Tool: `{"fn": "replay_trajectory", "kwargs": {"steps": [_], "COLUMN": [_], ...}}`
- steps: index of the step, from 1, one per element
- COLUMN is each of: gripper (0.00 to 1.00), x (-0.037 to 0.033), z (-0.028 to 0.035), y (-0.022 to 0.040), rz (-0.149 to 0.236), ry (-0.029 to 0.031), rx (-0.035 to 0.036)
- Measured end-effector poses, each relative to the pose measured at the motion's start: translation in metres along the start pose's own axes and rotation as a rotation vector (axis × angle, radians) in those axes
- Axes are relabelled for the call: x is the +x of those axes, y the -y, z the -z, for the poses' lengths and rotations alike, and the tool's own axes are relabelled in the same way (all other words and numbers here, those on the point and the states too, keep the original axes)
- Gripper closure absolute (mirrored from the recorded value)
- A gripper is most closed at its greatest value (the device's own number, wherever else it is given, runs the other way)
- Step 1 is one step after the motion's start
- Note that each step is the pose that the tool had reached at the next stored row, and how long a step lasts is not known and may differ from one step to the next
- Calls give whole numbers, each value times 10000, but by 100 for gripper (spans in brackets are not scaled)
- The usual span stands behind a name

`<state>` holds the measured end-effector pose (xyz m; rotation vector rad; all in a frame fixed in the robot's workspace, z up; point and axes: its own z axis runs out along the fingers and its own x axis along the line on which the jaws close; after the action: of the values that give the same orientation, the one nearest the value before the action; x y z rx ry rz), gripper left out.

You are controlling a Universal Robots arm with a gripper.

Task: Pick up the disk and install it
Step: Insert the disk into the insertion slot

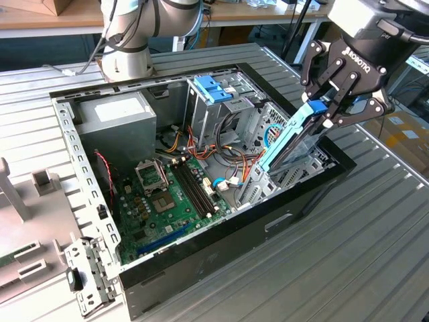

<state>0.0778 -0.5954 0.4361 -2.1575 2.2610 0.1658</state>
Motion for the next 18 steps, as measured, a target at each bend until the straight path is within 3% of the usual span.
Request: {"fn": "replay_trajectory", "kwargs": {"steps": [9,18], "gripper": [64,64], "x": [8,10], "z": [-58,-73], "y": [4,5], "rz": [12,13], "ry": [-1,-1], "rx": [-1,-1]}}
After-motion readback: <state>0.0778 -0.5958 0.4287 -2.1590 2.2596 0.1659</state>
